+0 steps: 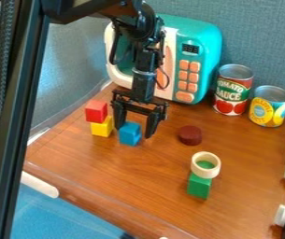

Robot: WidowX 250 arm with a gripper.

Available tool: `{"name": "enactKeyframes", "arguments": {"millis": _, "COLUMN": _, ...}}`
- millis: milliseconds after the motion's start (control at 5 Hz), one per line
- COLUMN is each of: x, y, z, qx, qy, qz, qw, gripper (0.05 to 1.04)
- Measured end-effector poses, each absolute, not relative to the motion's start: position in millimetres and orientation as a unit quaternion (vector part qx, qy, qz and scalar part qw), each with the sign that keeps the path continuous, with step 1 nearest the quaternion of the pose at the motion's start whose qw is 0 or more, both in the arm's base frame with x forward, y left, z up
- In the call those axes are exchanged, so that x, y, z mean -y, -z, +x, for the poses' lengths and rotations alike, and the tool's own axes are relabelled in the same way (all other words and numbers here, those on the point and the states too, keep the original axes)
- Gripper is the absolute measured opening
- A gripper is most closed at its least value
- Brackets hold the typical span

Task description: Put the blue cube on top of the red cube

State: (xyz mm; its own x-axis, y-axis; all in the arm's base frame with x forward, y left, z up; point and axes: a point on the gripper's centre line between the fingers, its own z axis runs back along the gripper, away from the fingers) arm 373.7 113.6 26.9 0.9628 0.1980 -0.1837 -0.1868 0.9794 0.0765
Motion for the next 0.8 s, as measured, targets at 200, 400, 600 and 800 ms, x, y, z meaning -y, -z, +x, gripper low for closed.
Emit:
{"name": "enactKeyframes", "arguments": {"millis": 200, "x": -109, "y": -21, "z": 368, "qx": -0.104, "qy": -0.092, "qz": 0.013, "qw": 0.99, "gripper": 0.665}}
{"name": "enactKeyframes", "arguments": {"millis": 400, "x": -111, "y": -24, "z": 361, "qx": -0.108, "qy": -0.097, "qz": 0.001, "qw": 0.989, "gripper": 0.582}}
{"name": "enactKeyframes", "arguments": {"millis": 600, "x": -108, "y": -68, "z": 352, "qx": -0.073, "qy": -0.085, "qz": -0.011, "qw": 0.994, "gripper": 0.582}}
{"name": "enactKeyframes", "arguments": {"millis": 800, "x": -103, "y": -124, "z": 333, "qx": -0.021, "qy": -0.056, "qz": -0.028, "qw": 0.998, "gripper": 0.582}}
